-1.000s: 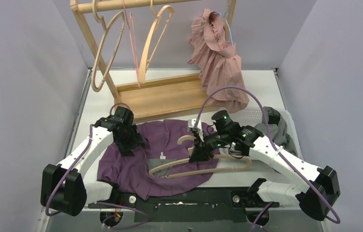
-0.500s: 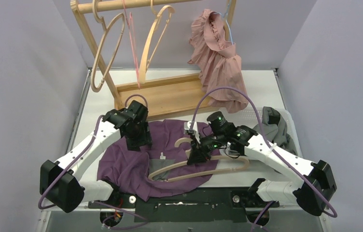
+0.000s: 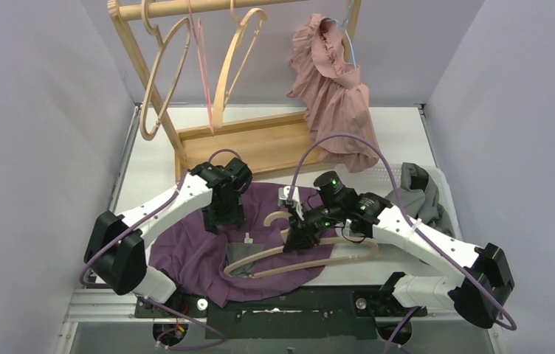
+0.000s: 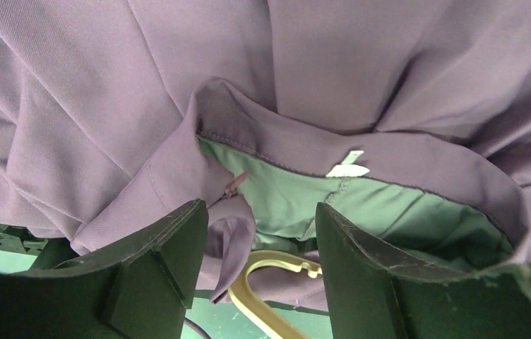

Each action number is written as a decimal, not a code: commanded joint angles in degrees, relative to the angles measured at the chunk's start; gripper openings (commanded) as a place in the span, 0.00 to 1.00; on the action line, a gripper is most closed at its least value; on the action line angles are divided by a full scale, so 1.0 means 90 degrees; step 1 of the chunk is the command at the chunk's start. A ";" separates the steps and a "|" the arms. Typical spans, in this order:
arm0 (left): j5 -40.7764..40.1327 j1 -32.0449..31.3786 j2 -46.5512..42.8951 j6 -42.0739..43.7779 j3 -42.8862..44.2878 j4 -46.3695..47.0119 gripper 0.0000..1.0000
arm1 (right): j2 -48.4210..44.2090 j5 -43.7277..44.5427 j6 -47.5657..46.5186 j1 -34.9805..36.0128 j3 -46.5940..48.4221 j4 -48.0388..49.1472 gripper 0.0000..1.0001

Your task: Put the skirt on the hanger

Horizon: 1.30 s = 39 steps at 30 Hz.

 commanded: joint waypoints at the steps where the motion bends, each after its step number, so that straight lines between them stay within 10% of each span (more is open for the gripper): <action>1: -0.0554 -0.0144 0.0293 -0.0095 0.0110 -0.0315 0.59 | -0.0105 -0.0163 0.0026 0.0106 0.0082 0.0436 0.00; 6: -0.1085 -0.0301 0.0616 -0.0009 0.0113 -0.0932 0.54 | -0.0141 -0.0020 0.0040 0.0112 0.0037 0.0522 0.00; 14: -0.0724 -0.0319 0.0309 0.0089 -0.0032 -0.0830 0.00 | -0.0399 0.0348 0.0240 0.0101 -0.0154 0.0742 0.00; 39: 0.0306 -0.0309 -0.2607 0.0675 -0.0524 0.0824 0.00 | -0.0853 0.0654 0.0904 -0.0322 -0.0389 0.1824 0.00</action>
